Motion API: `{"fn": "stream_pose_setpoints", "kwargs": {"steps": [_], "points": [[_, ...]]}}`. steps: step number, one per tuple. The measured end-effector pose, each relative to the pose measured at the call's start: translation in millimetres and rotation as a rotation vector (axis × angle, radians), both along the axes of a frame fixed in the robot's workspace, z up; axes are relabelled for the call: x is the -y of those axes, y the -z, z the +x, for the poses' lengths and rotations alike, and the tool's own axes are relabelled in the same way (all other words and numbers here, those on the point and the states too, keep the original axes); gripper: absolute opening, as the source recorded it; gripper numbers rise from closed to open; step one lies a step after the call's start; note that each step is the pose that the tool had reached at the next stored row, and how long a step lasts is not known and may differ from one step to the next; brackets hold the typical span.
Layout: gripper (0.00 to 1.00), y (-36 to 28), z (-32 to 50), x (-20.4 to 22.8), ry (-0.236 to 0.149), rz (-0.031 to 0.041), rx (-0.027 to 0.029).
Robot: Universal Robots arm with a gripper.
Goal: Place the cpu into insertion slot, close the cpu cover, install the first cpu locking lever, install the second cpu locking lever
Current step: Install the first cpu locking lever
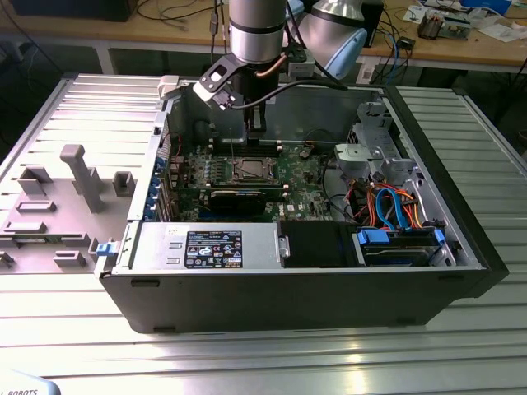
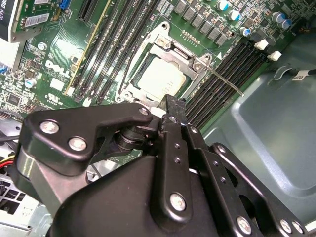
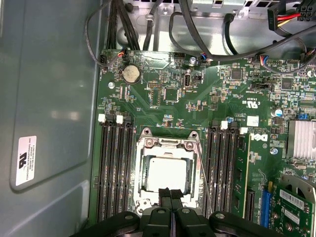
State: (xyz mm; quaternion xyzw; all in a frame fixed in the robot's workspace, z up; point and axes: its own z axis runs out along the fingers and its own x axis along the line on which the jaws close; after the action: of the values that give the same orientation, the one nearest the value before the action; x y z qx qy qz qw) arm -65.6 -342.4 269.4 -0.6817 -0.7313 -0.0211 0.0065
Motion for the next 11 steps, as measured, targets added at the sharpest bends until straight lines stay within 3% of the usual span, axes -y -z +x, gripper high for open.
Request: {"fn": "stream_pose_setpoints", "kwargs": {"steps": [11], "points": [[0.11, 0.0, 0.0, 0.0, -0.005, 0.0, 0.0]]}}
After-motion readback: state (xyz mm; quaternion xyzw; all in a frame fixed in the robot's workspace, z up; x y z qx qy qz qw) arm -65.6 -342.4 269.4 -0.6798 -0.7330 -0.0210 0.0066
